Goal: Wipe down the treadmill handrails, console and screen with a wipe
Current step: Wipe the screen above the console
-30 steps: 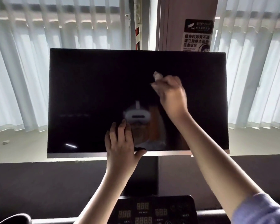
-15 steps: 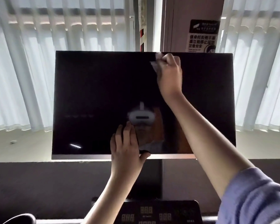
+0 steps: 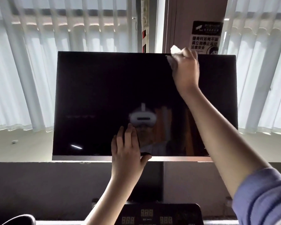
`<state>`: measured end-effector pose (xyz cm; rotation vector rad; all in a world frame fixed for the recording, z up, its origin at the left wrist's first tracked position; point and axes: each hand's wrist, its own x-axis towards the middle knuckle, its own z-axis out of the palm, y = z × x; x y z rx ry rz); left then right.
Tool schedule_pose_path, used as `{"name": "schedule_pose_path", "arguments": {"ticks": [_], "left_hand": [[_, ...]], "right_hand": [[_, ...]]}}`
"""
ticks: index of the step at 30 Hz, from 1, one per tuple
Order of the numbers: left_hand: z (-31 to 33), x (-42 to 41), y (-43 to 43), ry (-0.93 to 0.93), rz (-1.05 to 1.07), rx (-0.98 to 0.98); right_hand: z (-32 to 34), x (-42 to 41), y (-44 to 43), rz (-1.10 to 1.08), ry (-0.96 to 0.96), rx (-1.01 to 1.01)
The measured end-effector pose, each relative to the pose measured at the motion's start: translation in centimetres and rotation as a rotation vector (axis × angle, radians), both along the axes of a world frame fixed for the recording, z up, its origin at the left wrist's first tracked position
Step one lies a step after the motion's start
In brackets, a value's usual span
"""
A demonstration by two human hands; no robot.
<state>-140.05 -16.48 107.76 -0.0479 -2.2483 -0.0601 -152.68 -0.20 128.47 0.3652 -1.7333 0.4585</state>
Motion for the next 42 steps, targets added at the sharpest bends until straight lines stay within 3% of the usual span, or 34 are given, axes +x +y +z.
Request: {"name": "schedule_pose_path", "arguments": {"ticks": [3,8,13,18,23,28,33,39,42], "left_hand": [[0.1,0.1,0.1,-0.005,0.0,0.007],[0.5,0.3,0.6,0.0,-0.023,0.04],[0.2,0.2,0.9,0.082,-0.16,-0.114],[-0.4,-0.3,1.4,0.108,-0.161,-0.08],[-0.4,-0.3,1.3,0.102,-0.178,-0.067],[-0.6,-0.4,1.3,0.105,-0.175,-0.062],[-0.6,-0.4,1.3,0.107,-0.183,-0.068],[-0.7,-0.6,1.3,0.123,-0.173,-0.078],[-0.8,-0.5,1.3,0.108,-0.171,-0.082]], "right_hand": [[-0.6,0.3,-0.4,-0.034,0.0,-0.196],[-2.3,0.9,0.5,0.096,0.067,0.086],[-1.8,0.5,1.7,-0.088,-0.001,-0.207],[-4.7,1.3,1.8,0.096,0.07,0.11],[-3.6,1.3,3.1,-0.142,0.008,-0.155],[-6.9,3.1,1.6,0.149,0.079,0.142],[-6.5,2.7,3.4,-0.07,0.04,-0.151],[-10.8,4.9,2.4,0.183,0.071,0.183],[-10.2,4.6,3.3,0.017,0.071,-0.052]]}}
